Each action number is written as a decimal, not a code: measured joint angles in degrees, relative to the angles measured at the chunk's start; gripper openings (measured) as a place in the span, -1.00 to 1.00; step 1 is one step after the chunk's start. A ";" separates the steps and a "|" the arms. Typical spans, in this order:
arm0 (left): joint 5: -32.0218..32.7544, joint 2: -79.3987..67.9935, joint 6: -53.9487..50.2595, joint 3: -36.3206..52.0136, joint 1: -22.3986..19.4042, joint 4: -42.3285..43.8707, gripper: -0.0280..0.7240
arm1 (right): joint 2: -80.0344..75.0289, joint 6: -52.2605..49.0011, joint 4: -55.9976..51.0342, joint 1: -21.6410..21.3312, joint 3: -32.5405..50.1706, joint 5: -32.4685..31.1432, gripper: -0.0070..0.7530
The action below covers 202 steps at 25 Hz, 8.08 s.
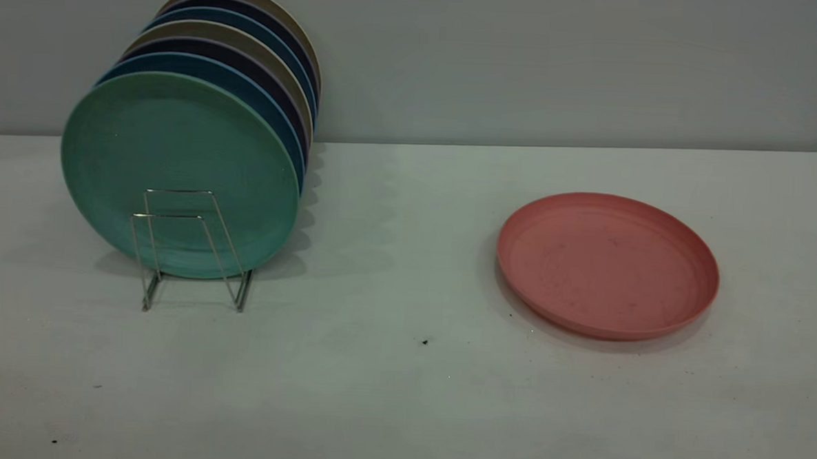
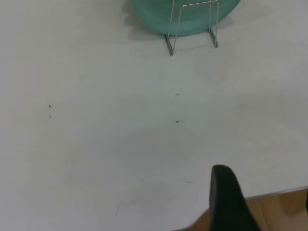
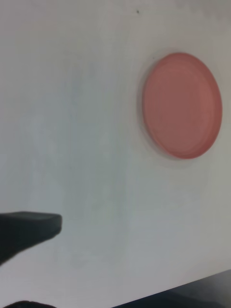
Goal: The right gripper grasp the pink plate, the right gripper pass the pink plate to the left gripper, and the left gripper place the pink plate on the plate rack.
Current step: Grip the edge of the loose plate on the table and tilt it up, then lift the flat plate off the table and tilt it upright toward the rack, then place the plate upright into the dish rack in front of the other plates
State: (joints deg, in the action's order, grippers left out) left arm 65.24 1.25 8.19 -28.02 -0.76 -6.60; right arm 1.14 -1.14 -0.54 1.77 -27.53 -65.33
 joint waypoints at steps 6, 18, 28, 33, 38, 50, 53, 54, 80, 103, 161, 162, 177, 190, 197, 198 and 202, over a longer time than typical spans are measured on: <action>-0.05 0.00 -0.09 0.00 0.00 -0.20 0.20 | 0.00 0.00 0.00 0.00 0.00 0.00 -0.01; -3.20 -4.94 -9.72 -3.41 0.00 -1.55 0.23 | -4.46 -0.24 -8.45 0.00 0.00 4.49 0.04; -14.83 -40.54 -1.28 -15.70 0.00 -2.63 0.54 | -39.36 9.98 -13.92 0.00 -6.03 22.21 0.36; -20.15 -58.73 8.50 -21.41 0.00 -10.87 0.55 | -56.36 13.81 -19.09 0.00 -7.94 31.58 0.36; -24.29 -75.93 22.92 -27.09 0.00 -25.56 0.55 | -73.21 23.47 -30.19 0.00 -9.25 38.50 0.36; -25.60 -108.23 40.85 -47.45 11.88 -43.90 0.55 | -107.36 34.94 -40.14 -7.21 -35.02 29.61 0.36; -26.16 -114.24 40.95 -52.07 16.06 -44.37 0.55 | -115.45 38.49 -44.07 -10.59 -40.90 25.53 0.36; -26.36 -115.89 40.95 -53.38 17.05 -44.41 0.55 | -117.61 39.84 -45.78 -11.54 -42.45 24.68 0.36; -33.40 -122.77 40.95 -56.91 22.18 -45.49 0.55 | -142.82 58.66 -65.49 -10.84 -55.83 20.29 -0.85; -31.09 -119.56 35.78 -58.70 22.18 -45.62 0.55 | -135.83 78.60 -73.57 -6.70 -55.87 8.49 -0.93; -11.43 -98.12 79.79 -59.47 4.52 -12.24 -0.70 | -71.77 37.01 -38.01 1.08 -48.68 -5.38 -0.43; -11.61 -98.21 80.88 -59.47 4.40 -12.22 -0.70 | -69.13 36.34 -37.33 1.08 -45.08 -5.38 -0.44; -23.35 -104.11 92.10 -59.25 4.57 -13.97 -0.70 | -22.20 16.84 -19.73 1.08 -7.81 -3.00 -0.41; -24.28 -104.89 96.53 -57.39 4.57 -14.58 -0.70 | -1.98 6.67 -8.98 1.08 -1.79 -5.43 -0.36; -24.53 -105.67 100.56 -56.29 4.57 -19.52 -0.70 | -1.66 6.02 -8.73 1.08 -1.79 -5.43 -0.36; -24.53 -105.93 100.83 -56.17 4.57 -19.57 -0.70 | -1.66 5.97 -8.73 1.08 -1.79 -5.43 -0.36; -25.74 -106.75 101.36 -54.80 4.57 -19.64 -0.70 | -1.66 5.97 -8.73 1.08 -1.79 -5.43 -0.35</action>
State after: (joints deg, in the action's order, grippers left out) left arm 39.50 -105.50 109.56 -82.82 3.82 -26.24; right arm -0.52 4.83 -9.27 2.85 -29.32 -70.76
